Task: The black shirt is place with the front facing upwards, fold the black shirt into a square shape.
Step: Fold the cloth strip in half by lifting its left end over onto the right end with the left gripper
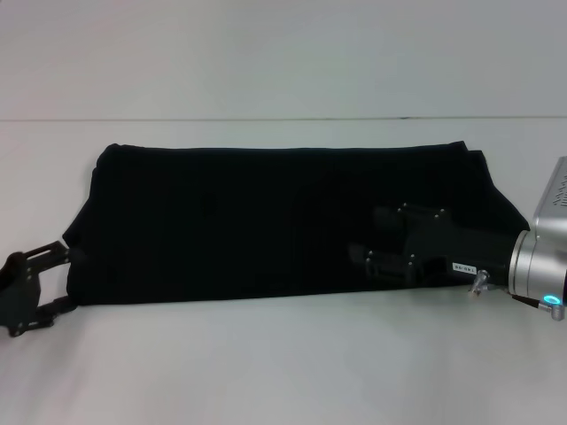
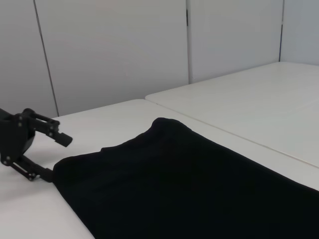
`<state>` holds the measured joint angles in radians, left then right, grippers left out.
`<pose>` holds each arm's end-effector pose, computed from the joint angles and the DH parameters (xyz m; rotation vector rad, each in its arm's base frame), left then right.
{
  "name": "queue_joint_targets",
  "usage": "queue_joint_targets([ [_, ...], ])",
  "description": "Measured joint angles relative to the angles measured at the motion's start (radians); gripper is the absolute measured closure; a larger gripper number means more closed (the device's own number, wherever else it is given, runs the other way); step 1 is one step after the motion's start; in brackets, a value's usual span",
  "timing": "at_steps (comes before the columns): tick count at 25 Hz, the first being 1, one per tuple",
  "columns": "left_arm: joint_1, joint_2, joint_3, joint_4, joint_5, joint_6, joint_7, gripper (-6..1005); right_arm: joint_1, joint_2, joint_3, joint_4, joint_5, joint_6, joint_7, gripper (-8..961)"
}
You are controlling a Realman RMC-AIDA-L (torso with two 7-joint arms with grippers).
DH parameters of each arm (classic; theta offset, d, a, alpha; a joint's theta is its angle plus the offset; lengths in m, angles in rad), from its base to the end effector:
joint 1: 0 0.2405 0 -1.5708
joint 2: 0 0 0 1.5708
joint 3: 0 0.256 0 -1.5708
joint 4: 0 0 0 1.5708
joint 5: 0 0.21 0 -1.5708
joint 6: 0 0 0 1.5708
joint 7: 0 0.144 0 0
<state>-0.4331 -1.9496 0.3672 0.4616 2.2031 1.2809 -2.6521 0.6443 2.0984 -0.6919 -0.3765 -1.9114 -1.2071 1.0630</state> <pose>-0.3855 0.3081 0.0458 -1.3107 -2.3705 -0.8644 0.2609 0.3614 -0.0529 -2.5912 0.4775 0.5758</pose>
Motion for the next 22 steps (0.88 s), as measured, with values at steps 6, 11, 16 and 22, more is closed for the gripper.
queue_joint_targets([
  [6,-0.054,-0.006,0.006,-0.023,0.0,-0.04,0.015,156,0.001,0.0,0.0,0.001,0.0,0.0,-0.001,175],
  [11,-0.086,-0.006,0.046,-0.026,0.0,-0.061,0.02,167,0.001,0.0,0.0,0.001,0.002,-0.004,-0.002,175],
  [16,-0.089,-0.004,0.075,-0.024,0.0,-0.081,0.02,220,0.0,0.0,0.0,0.002,0.013,-0.006,-0.002,175],
  [22,-0.087,0.001,0.124,0.001,0.0,-0.083,0.037,320,0.0,0.0,0.0,0.002,0.017,-0.008,-0.002,176],
])
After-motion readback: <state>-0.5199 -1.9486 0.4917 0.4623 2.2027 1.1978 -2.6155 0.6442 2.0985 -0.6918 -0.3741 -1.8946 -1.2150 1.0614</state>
